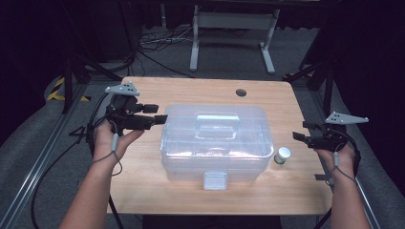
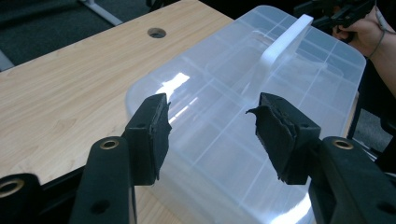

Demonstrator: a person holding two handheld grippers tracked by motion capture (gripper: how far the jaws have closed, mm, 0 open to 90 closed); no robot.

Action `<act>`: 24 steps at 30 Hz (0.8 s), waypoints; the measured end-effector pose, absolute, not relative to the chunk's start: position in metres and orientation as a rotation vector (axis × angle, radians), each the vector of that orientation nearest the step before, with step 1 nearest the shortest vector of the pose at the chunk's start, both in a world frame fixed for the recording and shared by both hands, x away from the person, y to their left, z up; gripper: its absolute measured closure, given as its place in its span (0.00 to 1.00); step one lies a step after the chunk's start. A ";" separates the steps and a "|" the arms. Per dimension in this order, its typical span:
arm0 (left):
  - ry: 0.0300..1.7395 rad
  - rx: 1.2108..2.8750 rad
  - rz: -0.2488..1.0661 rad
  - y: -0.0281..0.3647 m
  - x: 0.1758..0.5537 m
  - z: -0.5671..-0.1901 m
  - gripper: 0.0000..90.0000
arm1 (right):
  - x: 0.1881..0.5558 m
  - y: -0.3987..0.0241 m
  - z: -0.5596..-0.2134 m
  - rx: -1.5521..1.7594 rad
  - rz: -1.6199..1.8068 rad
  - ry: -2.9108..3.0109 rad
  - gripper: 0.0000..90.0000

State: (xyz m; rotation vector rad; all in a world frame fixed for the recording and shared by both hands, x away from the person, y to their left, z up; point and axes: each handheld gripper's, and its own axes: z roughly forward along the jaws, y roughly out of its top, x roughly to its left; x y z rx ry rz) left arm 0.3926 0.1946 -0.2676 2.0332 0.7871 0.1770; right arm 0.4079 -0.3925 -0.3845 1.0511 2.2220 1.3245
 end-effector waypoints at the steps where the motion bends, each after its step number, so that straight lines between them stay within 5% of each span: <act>1: 0.779 2.032 0.170 0.191 0.394 -0.266 0.50 | 0.408 -0.393 -0.384 1.052 1.326 2.222 0.31; 24: 0.659 2.183 0.068 0.115 0.417 -0.268 0.45 | 0.400 -0.397 -0.387 1.088 1.327 2.219 0.31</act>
